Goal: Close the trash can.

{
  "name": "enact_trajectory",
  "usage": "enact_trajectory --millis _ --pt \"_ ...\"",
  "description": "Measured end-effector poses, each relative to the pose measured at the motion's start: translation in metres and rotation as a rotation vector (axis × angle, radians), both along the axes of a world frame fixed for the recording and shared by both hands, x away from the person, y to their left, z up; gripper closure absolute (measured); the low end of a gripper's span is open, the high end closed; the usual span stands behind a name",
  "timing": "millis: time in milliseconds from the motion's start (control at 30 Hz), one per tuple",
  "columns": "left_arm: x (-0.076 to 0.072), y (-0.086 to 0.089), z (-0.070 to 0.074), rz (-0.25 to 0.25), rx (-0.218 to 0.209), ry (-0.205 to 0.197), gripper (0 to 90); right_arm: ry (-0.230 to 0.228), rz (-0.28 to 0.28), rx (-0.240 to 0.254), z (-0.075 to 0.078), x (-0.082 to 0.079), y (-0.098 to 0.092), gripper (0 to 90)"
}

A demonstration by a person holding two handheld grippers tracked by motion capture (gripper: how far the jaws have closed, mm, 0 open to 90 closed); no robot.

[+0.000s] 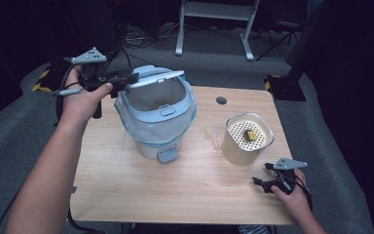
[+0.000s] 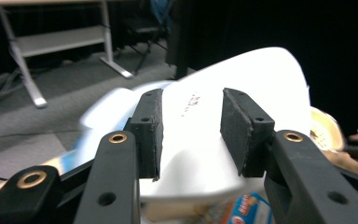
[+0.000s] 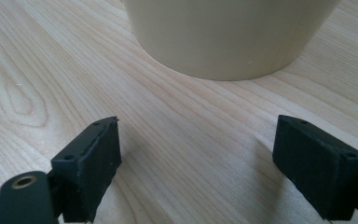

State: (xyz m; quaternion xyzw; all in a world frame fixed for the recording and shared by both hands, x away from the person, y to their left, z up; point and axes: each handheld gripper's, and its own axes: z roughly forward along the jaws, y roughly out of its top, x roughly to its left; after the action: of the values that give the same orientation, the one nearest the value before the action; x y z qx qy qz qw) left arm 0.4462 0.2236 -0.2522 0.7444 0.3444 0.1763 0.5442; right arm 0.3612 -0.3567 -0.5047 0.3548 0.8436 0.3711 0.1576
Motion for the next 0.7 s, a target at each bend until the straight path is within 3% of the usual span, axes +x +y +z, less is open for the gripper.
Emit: enact_trajectory --millis 200,467,600,700 --pt "0.002 -0.019 -0.012 -0.03 -0.015 0.033 61.9 0.0 0.0 0.0 0.0 0.0 0.0 15.1" --pt "0.001 -0.041 -0.02 -0.057 0.072 0.038 62.0 0.0 0.0 0.0 0.0 0.0 0.0 15.1" --pt "-0.003 -0.048 -0.022 -0.059 0.139 0.037 66.6 0.0 0.0 0.0 0.0 0.0 0.0 15.1" --pt "-0.005 -0.051 -0.022 -0.052 0.158 0.031 68.8 0.0 0.0 0.0 0.0 0.0 0.0 15.1"
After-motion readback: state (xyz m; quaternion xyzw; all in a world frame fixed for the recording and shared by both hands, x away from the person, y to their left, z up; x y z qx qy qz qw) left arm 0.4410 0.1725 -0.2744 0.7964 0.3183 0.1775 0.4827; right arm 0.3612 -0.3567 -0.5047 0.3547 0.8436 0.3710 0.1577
